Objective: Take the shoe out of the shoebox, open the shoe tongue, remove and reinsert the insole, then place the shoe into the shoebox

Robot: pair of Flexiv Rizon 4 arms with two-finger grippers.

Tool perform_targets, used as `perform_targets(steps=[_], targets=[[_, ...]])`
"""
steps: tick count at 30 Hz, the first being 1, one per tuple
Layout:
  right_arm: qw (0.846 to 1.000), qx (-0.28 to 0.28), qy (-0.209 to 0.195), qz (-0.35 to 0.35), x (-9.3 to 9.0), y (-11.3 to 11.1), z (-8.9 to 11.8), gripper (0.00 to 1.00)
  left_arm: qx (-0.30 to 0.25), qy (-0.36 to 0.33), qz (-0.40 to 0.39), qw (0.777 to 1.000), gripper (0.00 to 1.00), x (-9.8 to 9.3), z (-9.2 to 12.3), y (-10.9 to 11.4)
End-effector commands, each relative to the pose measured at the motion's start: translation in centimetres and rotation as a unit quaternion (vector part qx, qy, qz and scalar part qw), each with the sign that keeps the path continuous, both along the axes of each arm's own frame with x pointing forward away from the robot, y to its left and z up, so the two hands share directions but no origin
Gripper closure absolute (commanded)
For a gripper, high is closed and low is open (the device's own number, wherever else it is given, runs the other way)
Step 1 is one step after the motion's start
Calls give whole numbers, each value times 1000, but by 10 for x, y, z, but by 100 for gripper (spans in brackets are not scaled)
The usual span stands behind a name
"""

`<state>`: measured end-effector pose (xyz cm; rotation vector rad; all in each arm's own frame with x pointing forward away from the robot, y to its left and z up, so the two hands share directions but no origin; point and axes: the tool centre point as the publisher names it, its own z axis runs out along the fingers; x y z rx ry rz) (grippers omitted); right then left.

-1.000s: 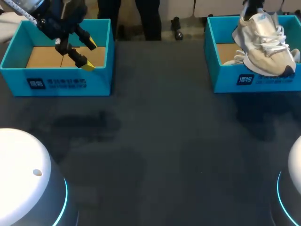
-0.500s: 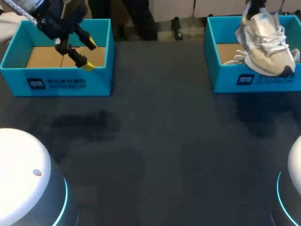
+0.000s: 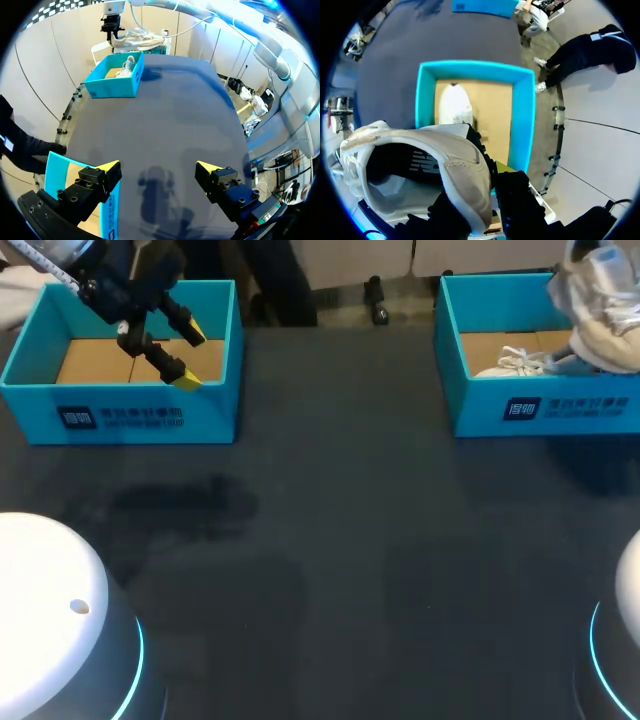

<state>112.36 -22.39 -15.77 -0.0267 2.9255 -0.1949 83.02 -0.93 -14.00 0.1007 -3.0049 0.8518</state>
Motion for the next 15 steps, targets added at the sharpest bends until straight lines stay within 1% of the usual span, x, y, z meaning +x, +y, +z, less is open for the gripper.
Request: perform_targets(steps=[1, 4, 6, 8, 12, 15], targets=[[1000, -2, 18, -6, 21, -15, -2, 100, 1, 0, 0, 1000, 0, 0, 0, 0], [1000, -4, 18, -25, 30, -33, -8, 100, 1, 0, 0, 1000, 0, 0, 0, 0], [999, -3, 7, -32, 35, -40, -8, 100, 1, 0, 0, 1000, 0, 0, 0, 0], [999, -8, 5, -42, 42, -48, -7, 100, 1, 0, 0, 1000, 0, 0, 0, 0], [999, -7, -7, -50, 48, -52, -4, 100, 1, 0, 0, 1000, 0, 0, 0, 0], [998, -2, -14, -62, 50, -53, -3, 100, 1, 0, 0, 1000, 0, 0, 0, 0]])
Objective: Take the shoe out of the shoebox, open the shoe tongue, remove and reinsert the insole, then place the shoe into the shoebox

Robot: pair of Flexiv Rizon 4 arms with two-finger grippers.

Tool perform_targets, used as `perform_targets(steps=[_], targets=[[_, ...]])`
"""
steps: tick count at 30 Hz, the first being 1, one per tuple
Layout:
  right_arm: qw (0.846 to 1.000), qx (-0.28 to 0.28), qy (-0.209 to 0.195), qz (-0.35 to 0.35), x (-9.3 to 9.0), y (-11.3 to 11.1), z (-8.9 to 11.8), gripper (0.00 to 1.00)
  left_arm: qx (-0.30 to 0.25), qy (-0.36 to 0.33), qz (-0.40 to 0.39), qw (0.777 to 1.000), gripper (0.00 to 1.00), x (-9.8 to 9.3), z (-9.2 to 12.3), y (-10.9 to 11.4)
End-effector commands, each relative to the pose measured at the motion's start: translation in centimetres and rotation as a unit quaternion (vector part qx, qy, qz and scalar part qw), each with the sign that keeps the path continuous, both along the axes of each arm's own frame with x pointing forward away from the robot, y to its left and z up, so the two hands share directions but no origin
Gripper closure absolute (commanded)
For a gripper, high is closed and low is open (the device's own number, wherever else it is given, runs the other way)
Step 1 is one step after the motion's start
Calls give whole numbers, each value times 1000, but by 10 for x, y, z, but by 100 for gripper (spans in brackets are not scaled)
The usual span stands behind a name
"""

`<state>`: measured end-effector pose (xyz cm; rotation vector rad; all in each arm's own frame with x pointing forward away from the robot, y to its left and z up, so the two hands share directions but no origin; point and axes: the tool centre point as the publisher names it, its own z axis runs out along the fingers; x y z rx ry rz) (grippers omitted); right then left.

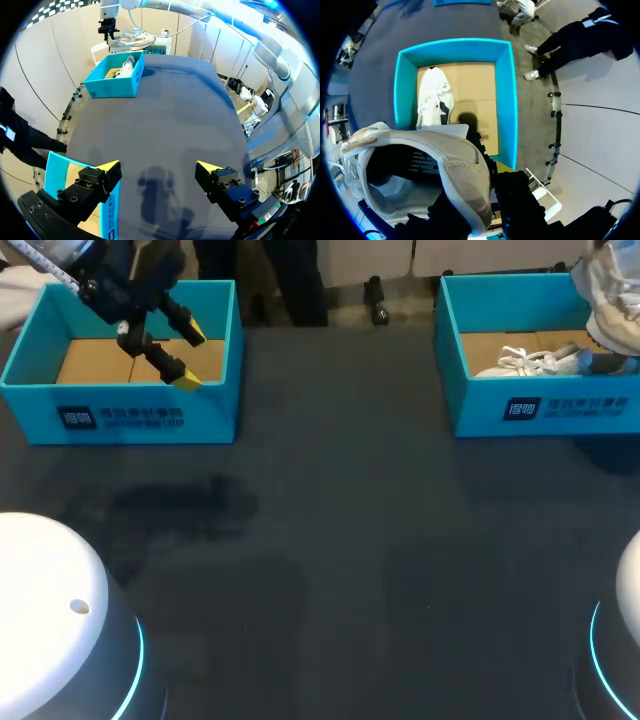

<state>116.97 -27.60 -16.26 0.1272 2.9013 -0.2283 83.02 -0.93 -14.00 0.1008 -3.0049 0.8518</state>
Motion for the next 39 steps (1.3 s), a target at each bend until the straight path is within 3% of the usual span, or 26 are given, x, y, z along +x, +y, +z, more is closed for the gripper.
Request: perform_targets(steps=[1, 6, 12, 15, 19, 20, 21, 22, 24, 39], targets=[[1000, 8, -3, -17, 4, 0, 2, 100, 1, 0, 0, 1000, 0, 0, 0, 0], [992, 27, -14, -120, 1, -4, 0, 100, 1, 0, 0, 1000, 0, 0, 0, 0], [963, 62, -47, -260, -6, -13, 0, 100, 1, 0, 0, 1000, 0, 0, 0, 0], [935, 96, -67, -336, -10, -17, -1, 100, 1, 0, 0, 1000, 0, 0, 0, 0], [900, 74, -65, -424, -14, -17, 2, 100, 1, 0, 0, 1000, 0, 0, 0, 0], [876, 58, -60, -476, -19, -17, 3, 100, 1, 0, 0, 1000, 0, 0, 0, 0], [872, 65, -64, -480, -21, -17, 3, 100, 1, 0, 0, 1000, 0, 0, 0, 0], [855, 64, -64, -511, -25, -17, 5, 100, 1, 0, 0, 1000, 0, 0, 0, 0], [846, 57, -66, -527, -28, -17, 8, 100, 1, 0, 0, 1000, 0, 0, 0, 0], [844, 57, -65, -530, -30, -17, 9, 100, 1, 0, 0, 1000, 0, 0, 0, 0]])
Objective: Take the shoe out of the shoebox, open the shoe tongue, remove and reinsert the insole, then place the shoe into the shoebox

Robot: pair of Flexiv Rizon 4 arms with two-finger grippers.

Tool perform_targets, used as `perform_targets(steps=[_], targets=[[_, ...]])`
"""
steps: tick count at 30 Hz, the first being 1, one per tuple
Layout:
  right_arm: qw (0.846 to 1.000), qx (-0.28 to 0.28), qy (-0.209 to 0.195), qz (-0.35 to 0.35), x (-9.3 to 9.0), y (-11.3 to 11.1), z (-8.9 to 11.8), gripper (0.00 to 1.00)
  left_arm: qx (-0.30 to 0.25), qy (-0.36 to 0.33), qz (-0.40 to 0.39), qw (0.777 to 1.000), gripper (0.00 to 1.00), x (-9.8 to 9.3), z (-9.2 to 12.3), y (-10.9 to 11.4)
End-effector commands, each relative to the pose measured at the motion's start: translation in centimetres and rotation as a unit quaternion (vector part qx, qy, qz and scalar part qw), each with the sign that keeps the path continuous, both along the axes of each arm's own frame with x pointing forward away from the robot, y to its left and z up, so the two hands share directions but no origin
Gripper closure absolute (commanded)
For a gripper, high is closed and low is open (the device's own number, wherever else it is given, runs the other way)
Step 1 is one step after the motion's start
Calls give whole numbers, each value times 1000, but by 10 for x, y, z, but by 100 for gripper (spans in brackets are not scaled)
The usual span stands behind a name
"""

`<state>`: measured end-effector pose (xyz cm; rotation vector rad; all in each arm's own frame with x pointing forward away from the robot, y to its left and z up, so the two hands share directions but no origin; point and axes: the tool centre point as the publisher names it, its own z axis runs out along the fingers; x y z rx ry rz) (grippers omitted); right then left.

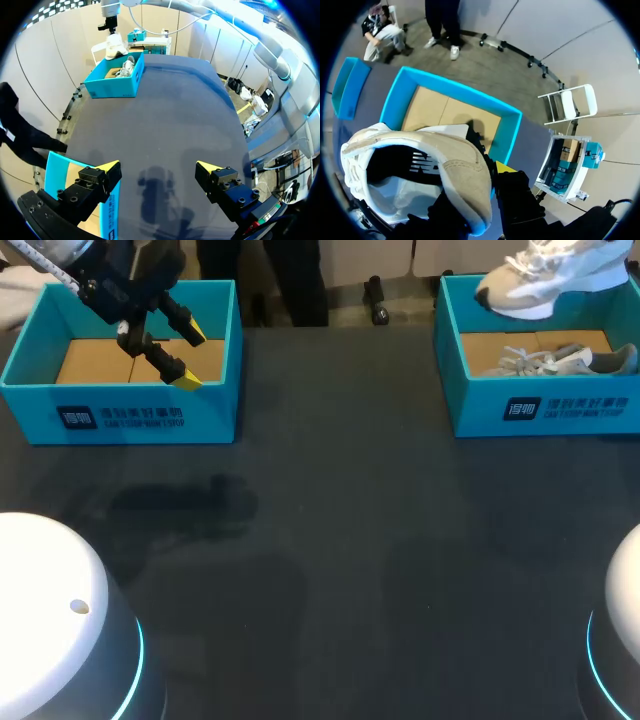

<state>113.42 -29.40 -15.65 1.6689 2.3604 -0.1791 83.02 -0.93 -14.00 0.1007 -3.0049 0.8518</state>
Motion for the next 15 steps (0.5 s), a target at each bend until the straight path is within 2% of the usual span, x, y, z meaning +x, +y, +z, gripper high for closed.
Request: perform_targets(steps=[1, 9, 15], targets=[[1000, -1, 8, -2, 5, 1, 3, 100, 1, 0, 0, 1000, 0, 0, 0, 0], [1000, -1, 8, -2, 5, 1, 3, 100, 1, 0, 0, 1000, 0, 0, 0, 0], [993, 13, -23, -117, 0, -10, 0, 100, 1, 0, 0, 1000, 0, 0, 0, 0]])
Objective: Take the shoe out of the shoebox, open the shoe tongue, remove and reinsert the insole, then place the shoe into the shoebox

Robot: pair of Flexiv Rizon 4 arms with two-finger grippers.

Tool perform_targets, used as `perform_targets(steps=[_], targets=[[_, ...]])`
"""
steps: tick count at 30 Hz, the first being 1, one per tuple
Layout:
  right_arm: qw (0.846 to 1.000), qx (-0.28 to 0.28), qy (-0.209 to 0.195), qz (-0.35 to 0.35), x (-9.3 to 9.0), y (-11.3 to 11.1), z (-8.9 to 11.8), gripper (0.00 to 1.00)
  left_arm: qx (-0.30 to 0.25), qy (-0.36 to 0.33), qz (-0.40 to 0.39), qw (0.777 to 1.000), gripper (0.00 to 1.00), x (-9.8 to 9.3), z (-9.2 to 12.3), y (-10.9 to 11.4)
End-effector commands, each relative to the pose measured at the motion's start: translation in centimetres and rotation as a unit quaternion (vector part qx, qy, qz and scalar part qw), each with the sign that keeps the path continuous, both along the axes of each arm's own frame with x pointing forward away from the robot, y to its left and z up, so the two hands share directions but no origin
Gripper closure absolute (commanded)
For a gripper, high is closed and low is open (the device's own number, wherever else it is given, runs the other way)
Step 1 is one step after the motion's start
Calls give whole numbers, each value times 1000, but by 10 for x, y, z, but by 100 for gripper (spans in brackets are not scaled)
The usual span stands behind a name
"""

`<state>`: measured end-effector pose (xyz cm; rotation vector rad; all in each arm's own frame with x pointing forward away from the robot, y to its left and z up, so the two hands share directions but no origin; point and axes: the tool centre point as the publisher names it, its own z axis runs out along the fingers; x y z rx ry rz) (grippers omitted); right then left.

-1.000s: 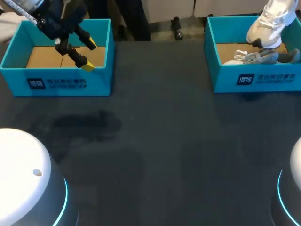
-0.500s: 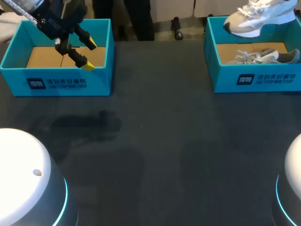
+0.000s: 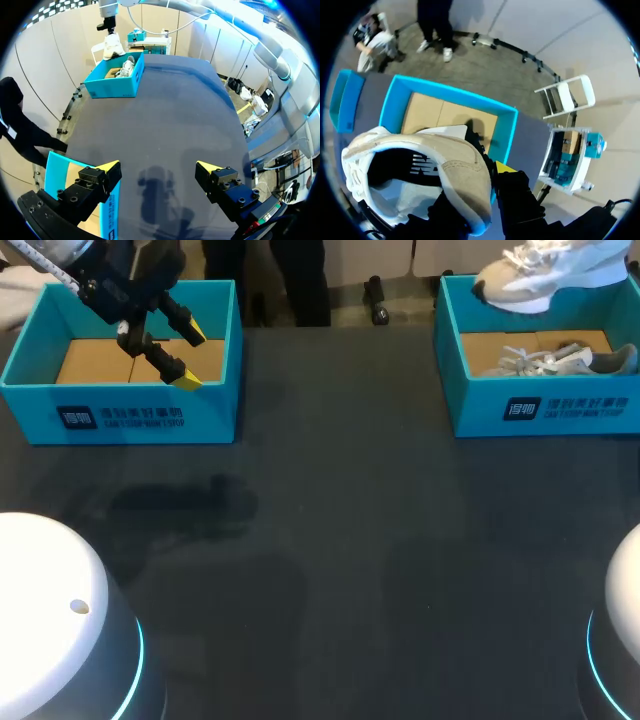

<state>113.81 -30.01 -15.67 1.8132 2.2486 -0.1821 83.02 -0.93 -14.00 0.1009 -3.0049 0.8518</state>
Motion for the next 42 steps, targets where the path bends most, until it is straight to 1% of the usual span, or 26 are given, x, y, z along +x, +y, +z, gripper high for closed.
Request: perform_targets(steps=[1, 5, 6, 24, 26, 28, 37, 40, 42], targets=[[997, 9, -16, -70, -4, -5, 0, 100, 1, 0, 0, 1000, 0, 0, 0, 0], [992, 22, -33, -116, -5, -5, -1, 100, 1, 0, 0, 1000, 0, 0, 0, 0], [991, 17, -39, -127, -5, -5, -1, 100, 1, 0, 0, 1000, 0, 0, 0, 0], [992, 22, -41, -121, -5, -4, 0, 100, 1, 0, 0, 1000, 0, 0, 0, 0], [988, 46, -55, -136, -6, -6, -8, 100, 1, 0, 0, 1000, 0, 0, 0, 0], [988, 35, -54, -140, -6, -7, -14, 100, 1, 0, 0, 1000, 0, 0, 0, 0], [986, 36, -49, -156, -8, -12, -38, 100, 1, 0, 0, 1000, 0, 0, 0, 0], [986, 21, -44, -158, -8, -13, -44, 100, 1, 0, 0, 1000, 0, 0, 0, 0], [987, 7, -31, -155, -7, -14, -50, 100, 1, 0, 0, 1000, 0, 0, 0, 0]])
